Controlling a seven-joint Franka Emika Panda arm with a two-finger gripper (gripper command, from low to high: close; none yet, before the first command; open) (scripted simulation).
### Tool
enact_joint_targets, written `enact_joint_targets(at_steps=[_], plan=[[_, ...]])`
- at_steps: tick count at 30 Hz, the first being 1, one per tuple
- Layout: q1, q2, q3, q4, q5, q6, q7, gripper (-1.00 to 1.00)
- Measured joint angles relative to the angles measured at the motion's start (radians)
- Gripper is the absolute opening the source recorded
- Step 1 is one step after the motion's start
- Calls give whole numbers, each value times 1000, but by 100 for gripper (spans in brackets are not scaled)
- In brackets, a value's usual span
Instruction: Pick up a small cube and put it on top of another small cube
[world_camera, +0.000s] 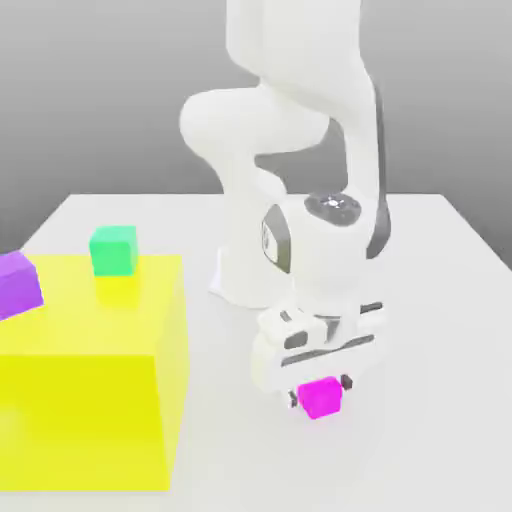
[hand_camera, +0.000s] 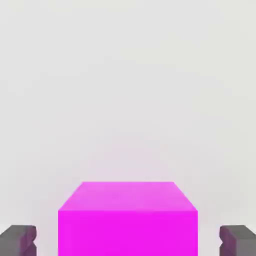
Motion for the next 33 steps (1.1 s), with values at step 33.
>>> enact_joint_targets(at_steps=[33], plan=[[-390,-778,-232,208,-189,-957,354,-100]])
